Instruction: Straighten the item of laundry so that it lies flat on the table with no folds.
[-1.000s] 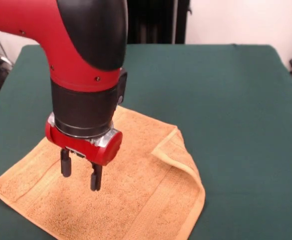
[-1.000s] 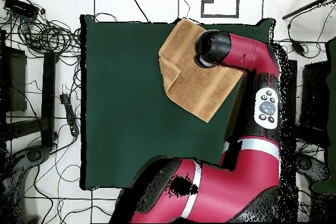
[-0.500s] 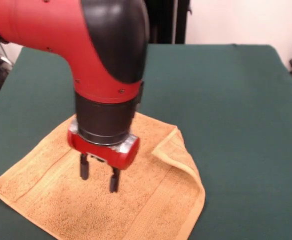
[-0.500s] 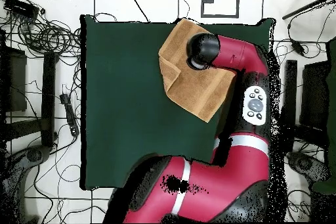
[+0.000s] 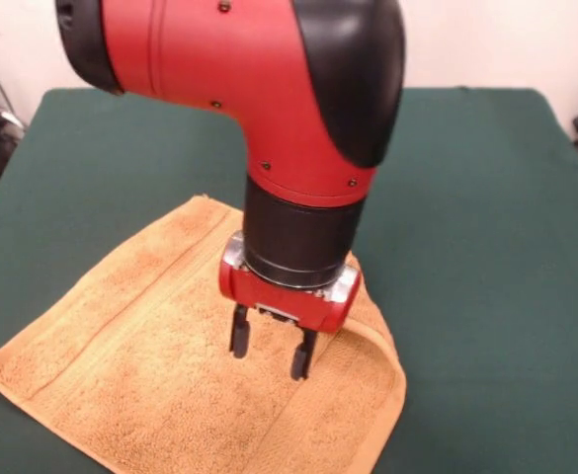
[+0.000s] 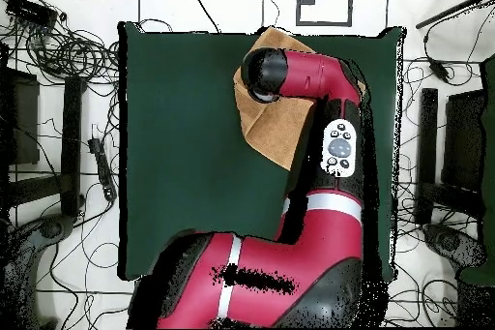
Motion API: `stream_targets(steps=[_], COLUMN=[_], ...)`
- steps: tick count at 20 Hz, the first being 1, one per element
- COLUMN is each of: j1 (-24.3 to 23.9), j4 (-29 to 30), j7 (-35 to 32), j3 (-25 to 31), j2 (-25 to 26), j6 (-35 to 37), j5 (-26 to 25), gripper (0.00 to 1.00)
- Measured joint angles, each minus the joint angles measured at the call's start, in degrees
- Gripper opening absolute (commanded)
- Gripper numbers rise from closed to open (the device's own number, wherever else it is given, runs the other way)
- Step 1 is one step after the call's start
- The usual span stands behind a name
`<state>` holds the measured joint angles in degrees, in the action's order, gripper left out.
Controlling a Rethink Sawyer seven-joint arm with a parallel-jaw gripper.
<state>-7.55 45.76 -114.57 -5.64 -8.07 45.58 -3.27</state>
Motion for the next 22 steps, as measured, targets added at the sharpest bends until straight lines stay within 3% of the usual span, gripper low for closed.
stream_targets(steps=[10, 22], j1=[-1.42, -0.39], j4=[1.03, 8.67], j7=[0.00, -0.01], j3=[-0.13, -2.94], j2=[-0.10, -4.14], j6=[0.00, -0.04], j5=[1.48, 3.18], gripper=[1.00, 1.00])
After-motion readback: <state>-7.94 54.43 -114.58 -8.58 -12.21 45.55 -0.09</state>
